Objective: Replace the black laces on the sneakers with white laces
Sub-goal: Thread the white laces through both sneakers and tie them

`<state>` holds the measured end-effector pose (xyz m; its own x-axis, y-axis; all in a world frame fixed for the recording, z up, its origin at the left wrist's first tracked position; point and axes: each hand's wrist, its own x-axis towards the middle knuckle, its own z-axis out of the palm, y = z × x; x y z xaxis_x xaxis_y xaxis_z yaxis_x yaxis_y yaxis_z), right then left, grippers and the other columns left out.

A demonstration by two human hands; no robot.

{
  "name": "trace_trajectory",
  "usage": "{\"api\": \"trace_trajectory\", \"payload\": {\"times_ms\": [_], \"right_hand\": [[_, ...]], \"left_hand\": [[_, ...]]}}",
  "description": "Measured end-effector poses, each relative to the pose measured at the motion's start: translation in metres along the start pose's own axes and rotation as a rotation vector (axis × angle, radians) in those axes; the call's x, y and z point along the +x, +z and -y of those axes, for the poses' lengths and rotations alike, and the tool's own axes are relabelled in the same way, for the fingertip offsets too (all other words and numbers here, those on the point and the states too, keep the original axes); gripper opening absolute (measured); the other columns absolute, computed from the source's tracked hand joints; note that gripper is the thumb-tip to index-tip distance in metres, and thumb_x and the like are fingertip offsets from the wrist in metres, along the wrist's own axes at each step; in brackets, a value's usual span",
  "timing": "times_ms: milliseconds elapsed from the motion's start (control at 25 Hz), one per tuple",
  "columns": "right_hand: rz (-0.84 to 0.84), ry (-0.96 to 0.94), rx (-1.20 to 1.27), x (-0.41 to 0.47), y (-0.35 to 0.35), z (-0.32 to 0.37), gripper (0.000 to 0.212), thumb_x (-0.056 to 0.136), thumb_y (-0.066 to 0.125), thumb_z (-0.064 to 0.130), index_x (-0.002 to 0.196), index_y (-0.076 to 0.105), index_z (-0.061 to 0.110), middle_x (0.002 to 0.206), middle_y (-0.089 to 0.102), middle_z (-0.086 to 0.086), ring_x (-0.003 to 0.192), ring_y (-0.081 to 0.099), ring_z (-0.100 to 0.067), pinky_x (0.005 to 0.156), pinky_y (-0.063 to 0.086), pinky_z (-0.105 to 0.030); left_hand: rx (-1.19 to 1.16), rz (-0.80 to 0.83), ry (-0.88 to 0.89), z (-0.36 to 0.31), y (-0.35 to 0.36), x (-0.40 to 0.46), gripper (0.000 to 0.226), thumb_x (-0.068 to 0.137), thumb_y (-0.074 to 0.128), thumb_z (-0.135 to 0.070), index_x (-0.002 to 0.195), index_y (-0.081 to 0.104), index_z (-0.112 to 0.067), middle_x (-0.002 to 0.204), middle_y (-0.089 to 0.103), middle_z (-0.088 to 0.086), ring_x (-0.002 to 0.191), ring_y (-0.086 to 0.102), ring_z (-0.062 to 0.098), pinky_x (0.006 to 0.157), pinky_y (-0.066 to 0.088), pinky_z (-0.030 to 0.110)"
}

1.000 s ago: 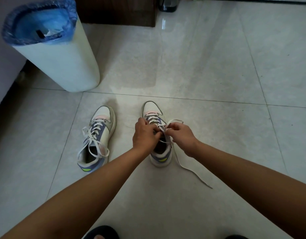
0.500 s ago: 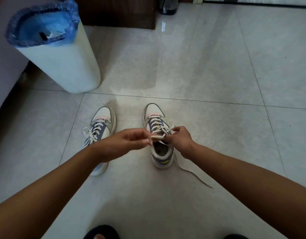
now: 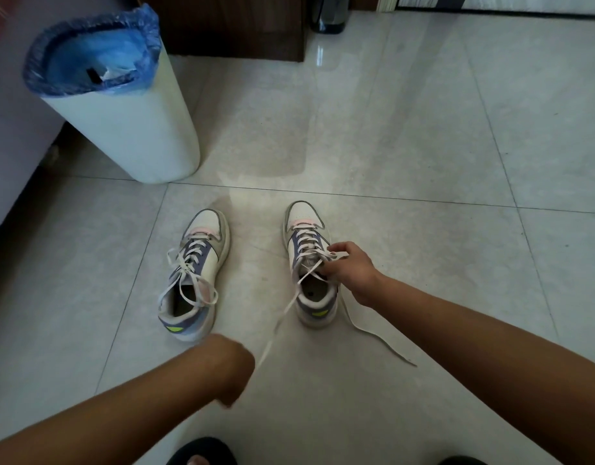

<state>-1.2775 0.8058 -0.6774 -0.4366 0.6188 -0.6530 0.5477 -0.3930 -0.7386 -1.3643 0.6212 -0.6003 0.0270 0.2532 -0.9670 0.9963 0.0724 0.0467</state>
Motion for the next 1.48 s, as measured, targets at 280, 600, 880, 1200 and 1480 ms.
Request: {"api": "trace_trajectory", "payload": {"times_ms": [280, 600, 880, 1200, 1480], "right_hand": [[-0.038, -0.32, -0.329, 0.001, -0.007, 0.0, 0.009, 0.086, 0.067, 0.022, 0.092, 0.061, 0.016, 0.083, 0.059, -0.001, 0.074, 0.054, -0.013, 0.071, 0.047, -0.026], [0.054, -0.152, -0.182, 0.013, -0.009, 0.018, 0.028, 0.097, 0.051, 0.024, 0.089, 0.066, 0.003, 0.077, 0.058, -0.002, 0.071, 0.052, -0.011, 0.07, 0.041, -0.028], [0.161, -0.228, -0.206, 0.019, -0.023, 0.017, 0.038, 0.076, 0.077, 0.017, 0.107, 0.056, 0.011, 0.091, 0.064, -0.007, 0.079, 0.061, -0.015, 0.071, 0.052, -0.027], [0.099, -0.448, -0.347, 0.024, -0.022, 0.011, 0.008, 0.082, 0.071, 0.01, 0.088, 0.068, 0.005, 0.075, 0.066, -0.002, 0.064, 0.062, -0.007, 0.063, 0.051, -0.018], [-0.076, -0.898, -0.907, 0.027, -0.02, 0.0, 0.013, 0.088, 0.061, 0.013, 0.097, 0.066, 0.005, 0.088, 0.066, -0.01, 0.075, 0.061, -0.028, 0.065, 0.047, -0.034]], "left_hand": [[-0.4, -0.9, -0.111, 0.01, -0.052, 0.04, 0.029, 0.099, 0.036, -0.037, 0.114, 0.052, -0.018, 0.113, 0.058, 0.003, 0.102, 0.057, 0.024, 0.076, 0.042, 0.031], [-0.492, -1.01, -0.209, -0.001, -0.071, 0.08, 0.026, 0.099, 0.04, -0.028, 0.113, 0.055, -0.011, 0.113, 0.057, 0.007, 0.096, 0.06, 0.026, 0.074, 0.046, 0.033], [-0.502, -1.047, -0.217, -0.002, -0.069, 0.084, 0.027, 0.099, 0.039, -0.026, 0.116, 0.054, -0.012, 0.113, 0.056, 0.007, 0.094, 0.06, 0.029, 0.073, 0.046, 0.034], [-0.453, -1.048, -0.253, -0.004, -0.066, 0.084, 0.027, 0.1, 0.036, -0.025, 0.115, 0.052, -0.01, 0.112, 0.054, 0.007, 0.091, 0.059, 0.026, 0.065, 0.037, 0.03], [-0.449, -1.018, -0.269, -0.004, -0.066, 0.086, 0.027, 0.1, 0.037, -0.024, 0.115, 0.052, -0.009, 0.115, 0.053, 0.007, 0.094, 0.059, 0.028, 0.065, 0.035, 0.031]]}}
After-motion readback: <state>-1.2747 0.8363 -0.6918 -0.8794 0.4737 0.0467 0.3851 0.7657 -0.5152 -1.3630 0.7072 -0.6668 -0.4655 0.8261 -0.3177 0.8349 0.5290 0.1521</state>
